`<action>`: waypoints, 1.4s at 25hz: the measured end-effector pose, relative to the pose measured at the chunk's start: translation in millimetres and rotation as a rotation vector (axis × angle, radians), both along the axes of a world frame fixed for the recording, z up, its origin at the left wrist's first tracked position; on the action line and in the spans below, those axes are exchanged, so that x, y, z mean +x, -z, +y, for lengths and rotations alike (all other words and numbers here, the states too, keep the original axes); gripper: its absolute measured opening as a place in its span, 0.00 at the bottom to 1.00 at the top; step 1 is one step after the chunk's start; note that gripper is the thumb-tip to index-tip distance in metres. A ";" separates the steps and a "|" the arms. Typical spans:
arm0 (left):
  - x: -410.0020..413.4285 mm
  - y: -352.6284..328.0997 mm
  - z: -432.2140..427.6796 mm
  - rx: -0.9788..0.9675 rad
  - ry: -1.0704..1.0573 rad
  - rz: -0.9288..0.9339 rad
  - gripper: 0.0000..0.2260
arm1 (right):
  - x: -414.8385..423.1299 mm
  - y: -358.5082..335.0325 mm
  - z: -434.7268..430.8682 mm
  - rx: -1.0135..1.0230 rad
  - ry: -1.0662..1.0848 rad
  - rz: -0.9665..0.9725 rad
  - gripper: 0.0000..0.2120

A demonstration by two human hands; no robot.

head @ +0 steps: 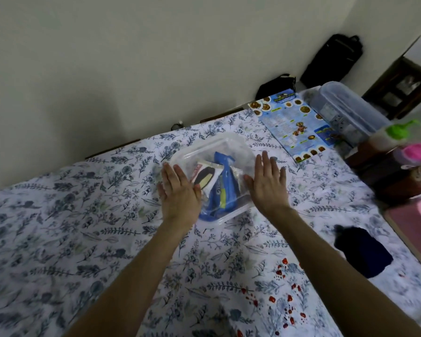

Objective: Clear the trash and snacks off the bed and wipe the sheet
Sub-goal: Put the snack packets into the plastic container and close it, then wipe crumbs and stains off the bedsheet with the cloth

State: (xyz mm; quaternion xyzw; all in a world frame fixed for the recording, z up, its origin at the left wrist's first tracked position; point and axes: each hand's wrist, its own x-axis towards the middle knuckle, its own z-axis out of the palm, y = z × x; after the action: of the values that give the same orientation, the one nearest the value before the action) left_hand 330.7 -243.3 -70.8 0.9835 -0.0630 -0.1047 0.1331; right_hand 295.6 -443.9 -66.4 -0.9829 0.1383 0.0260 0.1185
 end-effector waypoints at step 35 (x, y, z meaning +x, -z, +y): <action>-195.6 59.4 147.0 -0.300 0.159 0.001 0.17 | -234.2 55.3 121.5 0.354 -0.141 -0.112 0.33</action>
State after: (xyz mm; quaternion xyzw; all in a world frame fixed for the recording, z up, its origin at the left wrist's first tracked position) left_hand 135.1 -96.3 -130.2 0.9445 -0.1554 -0.1050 0.2697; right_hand 61.5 -322.4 -121.7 -0.9539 0.0557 0.0034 0.2948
